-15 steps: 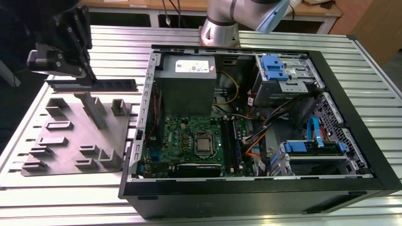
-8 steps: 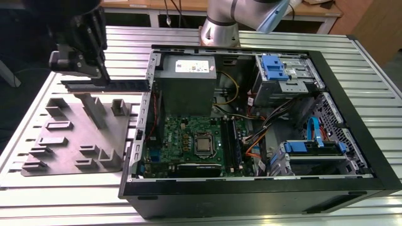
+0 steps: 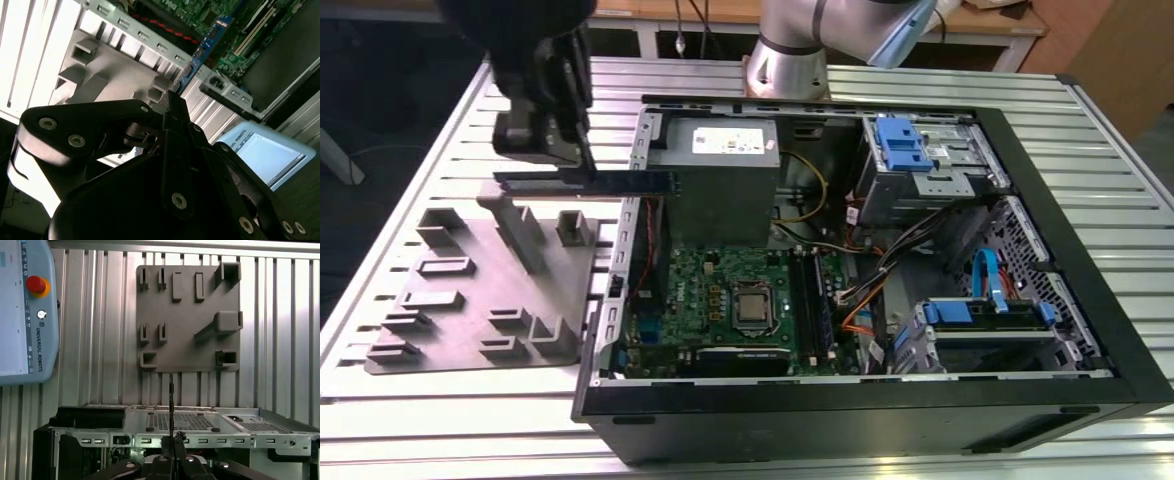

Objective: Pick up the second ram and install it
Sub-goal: 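Pick up the second ram and move it above second insertion slot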

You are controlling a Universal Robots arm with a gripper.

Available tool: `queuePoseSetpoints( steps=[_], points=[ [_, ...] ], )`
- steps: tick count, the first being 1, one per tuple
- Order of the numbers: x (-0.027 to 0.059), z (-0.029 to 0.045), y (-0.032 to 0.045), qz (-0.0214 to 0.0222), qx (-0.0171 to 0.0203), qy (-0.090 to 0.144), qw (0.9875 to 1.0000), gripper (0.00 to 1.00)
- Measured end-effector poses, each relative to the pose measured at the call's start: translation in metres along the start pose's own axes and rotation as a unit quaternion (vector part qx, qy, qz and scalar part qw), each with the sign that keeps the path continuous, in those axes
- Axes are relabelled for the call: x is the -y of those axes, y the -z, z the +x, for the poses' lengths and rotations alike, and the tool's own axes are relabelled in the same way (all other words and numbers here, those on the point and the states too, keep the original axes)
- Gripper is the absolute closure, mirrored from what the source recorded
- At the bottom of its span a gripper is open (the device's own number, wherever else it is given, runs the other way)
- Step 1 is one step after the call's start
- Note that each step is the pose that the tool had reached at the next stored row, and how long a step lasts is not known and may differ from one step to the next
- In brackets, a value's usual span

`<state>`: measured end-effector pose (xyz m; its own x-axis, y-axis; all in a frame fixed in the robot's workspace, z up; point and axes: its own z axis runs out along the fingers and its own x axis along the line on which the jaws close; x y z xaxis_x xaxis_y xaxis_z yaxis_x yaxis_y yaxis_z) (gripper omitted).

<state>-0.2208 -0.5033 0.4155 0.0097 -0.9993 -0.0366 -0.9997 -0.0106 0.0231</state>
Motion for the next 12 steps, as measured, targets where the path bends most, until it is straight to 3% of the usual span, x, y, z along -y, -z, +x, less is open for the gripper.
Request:
queuePoseSetpoints(
  steps=[12],
  points=[
    [0.0483,0.0005,0.0003,-0.0001,-0.0001,0.000,1.0000,0.92]
  ],
)
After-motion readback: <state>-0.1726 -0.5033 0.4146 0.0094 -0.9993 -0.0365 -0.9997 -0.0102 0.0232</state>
